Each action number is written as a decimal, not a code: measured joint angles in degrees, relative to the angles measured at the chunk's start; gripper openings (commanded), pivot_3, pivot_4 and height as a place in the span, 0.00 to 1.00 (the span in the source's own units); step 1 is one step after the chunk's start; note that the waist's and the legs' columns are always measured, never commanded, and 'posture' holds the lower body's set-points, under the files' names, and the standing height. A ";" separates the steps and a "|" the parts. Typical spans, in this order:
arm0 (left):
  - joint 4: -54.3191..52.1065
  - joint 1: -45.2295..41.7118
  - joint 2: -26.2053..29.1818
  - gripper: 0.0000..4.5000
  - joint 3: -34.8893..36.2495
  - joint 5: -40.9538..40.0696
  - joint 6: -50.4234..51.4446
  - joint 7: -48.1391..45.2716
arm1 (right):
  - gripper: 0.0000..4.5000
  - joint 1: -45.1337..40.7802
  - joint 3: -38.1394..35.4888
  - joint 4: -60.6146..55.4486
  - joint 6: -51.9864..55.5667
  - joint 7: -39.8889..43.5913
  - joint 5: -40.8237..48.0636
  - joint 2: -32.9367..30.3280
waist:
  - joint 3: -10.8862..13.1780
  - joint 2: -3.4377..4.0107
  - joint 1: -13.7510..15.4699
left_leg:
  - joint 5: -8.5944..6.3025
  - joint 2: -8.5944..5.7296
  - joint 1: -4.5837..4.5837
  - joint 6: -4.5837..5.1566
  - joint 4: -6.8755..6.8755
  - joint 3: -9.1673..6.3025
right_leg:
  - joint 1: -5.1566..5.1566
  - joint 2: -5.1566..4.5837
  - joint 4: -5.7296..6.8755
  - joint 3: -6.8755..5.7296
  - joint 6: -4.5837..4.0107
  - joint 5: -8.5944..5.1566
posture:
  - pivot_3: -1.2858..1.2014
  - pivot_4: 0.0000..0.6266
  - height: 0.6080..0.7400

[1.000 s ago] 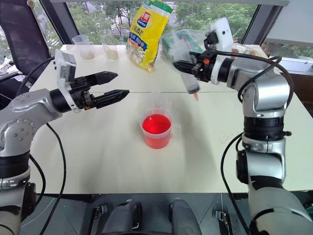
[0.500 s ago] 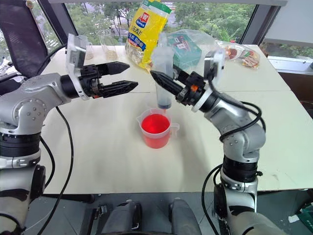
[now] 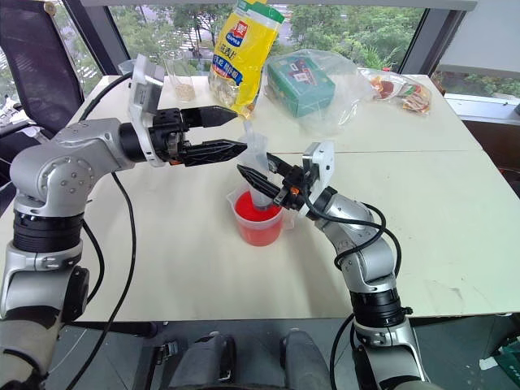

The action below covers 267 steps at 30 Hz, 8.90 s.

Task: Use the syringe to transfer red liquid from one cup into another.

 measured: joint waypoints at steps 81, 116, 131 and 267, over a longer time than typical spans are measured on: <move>4.71 -5.46 -3.04 0.16 -1.62 3.15 1.09 -1.11 | 0.31 0.85 1.50 0.80 0.61 -0.03 1.10 -3.38 | 0.00 0.00 0.07 | 0.01 0.00 0.03 -0.02 0.02 -0.01 | 0.03 0.00 0.04 0.01 0.00 0.00 | 0.52 0.24 1.00; 3.30 -3.97 -0.75 0.99 1.84 3.64 -0.32 1.03 | 0.31 -2.11 1.59 -0.51 4.50 -0.08 3.48 -3.92 | 0.00 0.00 0.01 | 0.01 0.00 0.03 -0.02 0.02 -0.01 | 0.03 -0.01 0.04 0.01 0.00 0.00 | 0.52 0.24 1.00; 1.08 3.35 8.32 0.99 7.84 2.30 1.63 0.41 | 0.31 -9.84 -0.48 -2.18 8.80 -3.44 7.60 -4.08 | 0.00 0.00 0.03 | 0.01 0.00 0.04 -0.01 0.02 -0.04 | 0.03 -0.04 0.05 -0.02 0.00 0.00 | 0.52 0.24 1.00; -10.51 15.49 1.72 1.00 11.69 0.69 3.84 8.06 | 0.31 -44.18 -5.93 23.58 38.93 -11.28 -2.41 -15.67 | -0.01 -0.02 0.13 | 0.03 0.03 -0.01 -0.06 -0.14 -0.05 | -0.07 -0.12 -0.03 -0.02 -0.03 0.00 | 0.52 0.24 1.00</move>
